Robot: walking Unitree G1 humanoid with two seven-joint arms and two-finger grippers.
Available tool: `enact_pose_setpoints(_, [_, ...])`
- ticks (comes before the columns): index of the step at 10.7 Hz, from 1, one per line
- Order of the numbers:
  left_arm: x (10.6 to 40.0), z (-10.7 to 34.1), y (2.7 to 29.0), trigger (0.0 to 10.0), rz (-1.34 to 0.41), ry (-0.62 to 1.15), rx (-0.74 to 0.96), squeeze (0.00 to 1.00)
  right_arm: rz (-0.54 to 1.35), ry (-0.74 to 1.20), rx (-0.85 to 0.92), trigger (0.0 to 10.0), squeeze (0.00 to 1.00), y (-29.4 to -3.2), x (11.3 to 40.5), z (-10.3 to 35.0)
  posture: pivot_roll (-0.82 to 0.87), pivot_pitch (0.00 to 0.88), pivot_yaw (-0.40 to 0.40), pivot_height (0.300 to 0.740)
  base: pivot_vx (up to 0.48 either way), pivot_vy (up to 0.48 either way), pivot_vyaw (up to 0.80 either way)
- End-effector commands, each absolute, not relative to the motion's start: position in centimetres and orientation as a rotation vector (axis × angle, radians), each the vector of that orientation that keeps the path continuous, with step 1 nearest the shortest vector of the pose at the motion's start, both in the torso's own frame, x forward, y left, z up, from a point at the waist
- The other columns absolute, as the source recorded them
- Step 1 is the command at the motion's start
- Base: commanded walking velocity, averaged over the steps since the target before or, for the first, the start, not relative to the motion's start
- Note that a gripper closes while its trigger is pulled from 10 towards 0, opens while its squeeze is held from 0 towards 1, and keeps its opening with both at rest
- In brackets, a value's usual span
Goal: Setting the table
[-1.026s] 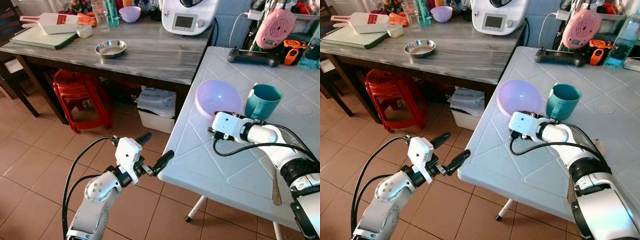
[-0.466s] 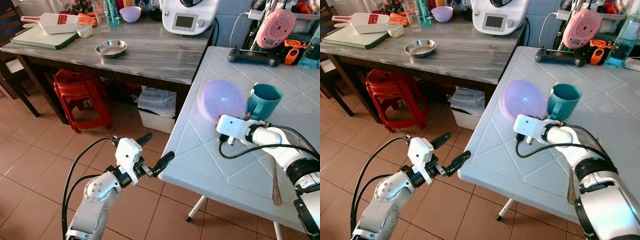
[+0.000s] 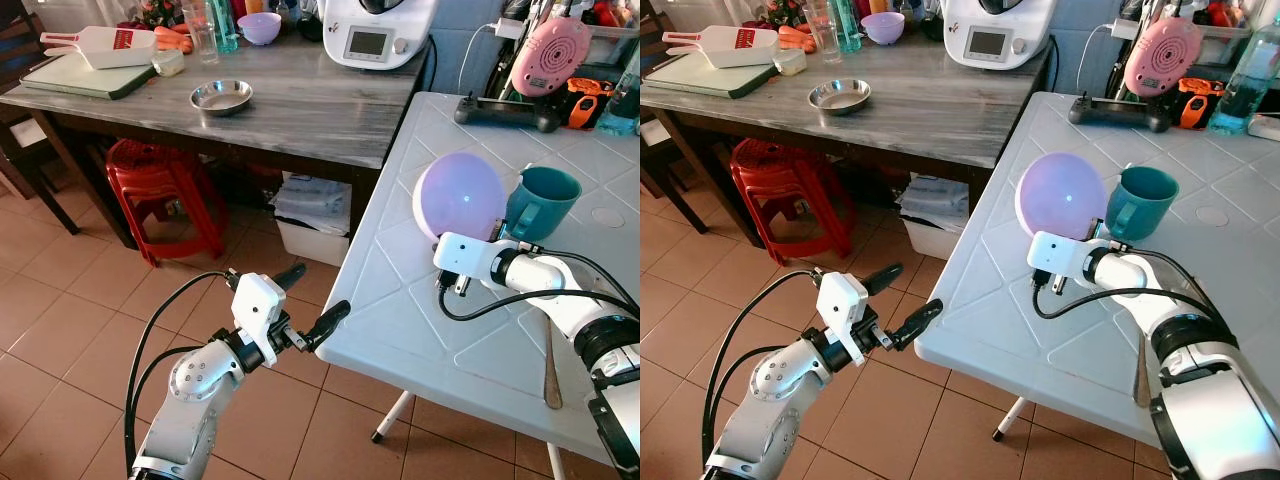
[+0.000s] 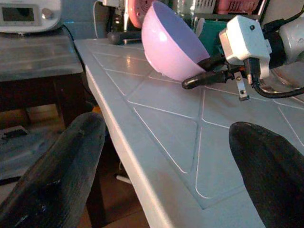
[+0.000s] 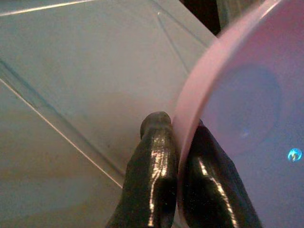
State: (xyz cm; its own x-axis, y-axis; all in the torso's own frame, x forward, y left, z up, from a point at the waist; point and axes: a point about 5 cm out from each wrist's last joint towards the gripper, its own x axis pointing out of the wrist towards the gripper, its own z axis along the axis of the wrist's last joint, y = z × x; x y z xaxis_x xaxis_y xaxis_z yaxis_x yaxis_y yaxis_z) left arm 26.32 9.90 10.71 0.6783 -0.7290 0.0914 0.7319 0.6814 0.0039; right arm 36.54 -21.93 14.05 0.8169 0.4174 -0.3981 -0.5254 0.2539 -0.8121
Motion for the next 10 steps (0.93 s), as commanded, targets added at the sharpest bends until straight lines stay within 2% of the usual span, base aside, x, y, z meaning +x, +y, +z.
enact_pose_setpoints(1, [26.3, 10.5, 10.0, 10.0, -0.827, -0.076, -0.013, 0.00, 0.647, 0.050, -1.143, 0.0, 0.00, -21.2, 37.0, 15.2, 0.09, 0.074, 0.060, 0.740, 0.000, 0.000, 0.00])
enact_pose_setpoints(3, [26.4, 10.5, 10.1, 10.0, -0.816, -0.078, -0.007, 0.00, 0.690, -0.057, -1.097, 0.0, 0.00, -19.3, 37.2, 16.1, 0.09, 0.073, 0.059, 0.740, 0.000, 0.000, 0.00])
enact_pose_setpoints(4, [26.6, 10.6, 10.3, 10.0, -0.800, -0.081, 0.001, 0.00, 0.738, -0.159, -1.048, 0.0, 0.00, -17.3, 37.0, 16.7, 0.09, 0.072, 0.059, 0.740, 0.000, 0.000, 0.00])
enact_pose_setpoints(6, [27.5, 10.5, 10.8, 10.0, -0.694, -0.074, 0.014, 0.00, 0.793, -0.274, -0.946, 0.0, 0.00, -15.0, 35.8, 16.6, 0.08, 0.068, 0.058, 0.740, 0.000, 0.000, 0.00])
enact_pose_setpoints(7, [27.9, 10.8, 11.1, 10.0, -0.649, -0.086, 0.014, 0.00, 0.783, -0.292, -0.914, 0.0, 0.00, -14.7, 35.4, 16.6, 0.08, 0.067, 0.058, 0.740, 0.000, 0.000, 0.00])
enact_pose_setpoints(8, [28.7, 11.0, 11.8, 10.0, -0.572, -0.094, 0.013, 0.00, 0.733, -0.313, -0.838, 10.0, 0.00, -14.3, 34.9, 16.6, 0.07, 0.062, 0.057, 0.740, 0.000, 0.000, 0.00])
enact_pose_setpoints(10, [29.2, 11.2, 12.1, 10.0, -0.538, -0.103, -0.012, 0.00, 0.649, -0.328, -0.697, 10.0, 0.00, -13.9, 33.4, 16.5, 0.07, 0.055, 0.054, 0.740, 0.000, 0.000, 0.00])
